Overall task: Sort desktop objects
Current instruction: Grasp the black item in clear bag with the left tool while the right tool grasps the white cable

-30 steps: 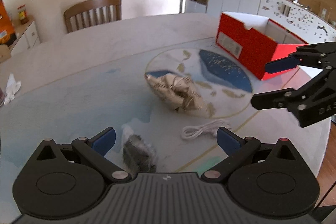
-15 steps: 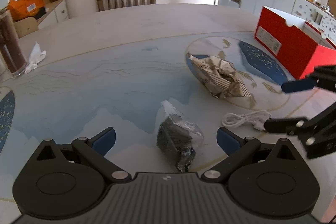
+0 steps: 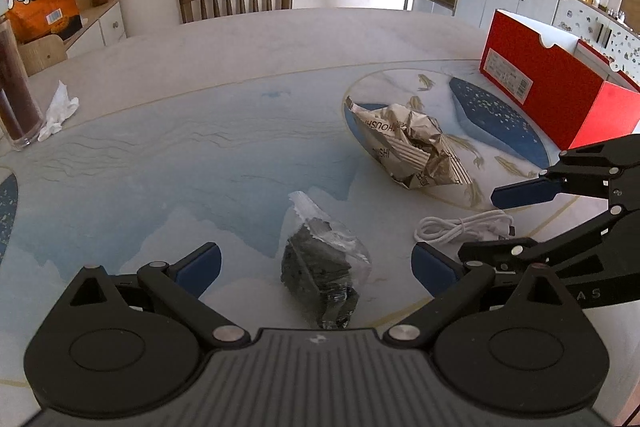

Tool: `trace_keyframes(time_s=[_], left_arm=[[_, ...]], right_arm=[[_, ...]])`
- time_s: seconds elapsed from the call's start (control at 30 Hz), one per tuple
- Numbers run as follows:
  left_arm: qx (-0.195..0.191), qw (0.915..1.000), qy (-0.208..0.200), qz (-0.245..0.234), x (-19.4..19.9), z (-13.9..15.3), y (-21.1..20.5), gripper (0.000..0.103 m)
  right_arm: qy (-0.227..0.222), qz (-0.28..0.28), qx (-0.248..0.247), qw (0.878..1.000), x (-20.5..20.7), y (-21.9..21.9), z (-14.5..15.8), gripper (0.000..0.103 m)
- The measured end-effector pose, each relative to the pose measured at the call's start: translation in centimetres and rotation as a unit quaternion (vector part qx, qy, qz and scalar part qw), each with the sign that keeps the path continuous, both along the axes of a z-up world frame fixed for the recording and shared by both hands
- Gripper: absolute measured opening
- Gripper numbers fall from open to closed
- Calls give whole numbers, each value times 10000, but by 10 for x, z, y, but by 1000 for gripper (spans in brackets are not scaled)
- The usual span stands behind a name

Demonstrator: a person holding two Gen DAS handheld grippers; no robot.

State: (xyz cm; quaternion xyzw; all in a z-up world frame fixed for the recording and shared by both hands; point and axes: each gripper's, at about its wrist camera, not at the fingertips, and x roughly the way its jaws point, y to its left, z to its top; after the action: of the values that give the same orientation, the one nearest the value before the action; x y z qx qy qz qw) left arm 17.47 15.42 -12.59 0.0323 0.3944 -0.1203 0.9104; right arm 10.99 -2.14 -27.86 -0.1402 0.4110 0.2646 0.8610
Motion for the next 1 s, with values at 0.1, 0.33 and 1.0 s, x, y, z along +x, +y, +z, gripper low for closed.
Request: trace_keyframes(time_s=[0.1, 0.33, 1.0], left_arm=[[-3, 10000, 48, 0, 2, -2, 0, 92], [19, 10000, 90, 9, 1, -2, -1, 71], [-34, 9995, 298, 44, 2, -1, 3, 28]], right_arm=[[-21, -10, -13, 10000, 1, 0, 1, 46], [-57, -19, -63, 10000, -3, -1, 2, 29], [66, -201, 47, 9998, -8, -17, 15, 23]])
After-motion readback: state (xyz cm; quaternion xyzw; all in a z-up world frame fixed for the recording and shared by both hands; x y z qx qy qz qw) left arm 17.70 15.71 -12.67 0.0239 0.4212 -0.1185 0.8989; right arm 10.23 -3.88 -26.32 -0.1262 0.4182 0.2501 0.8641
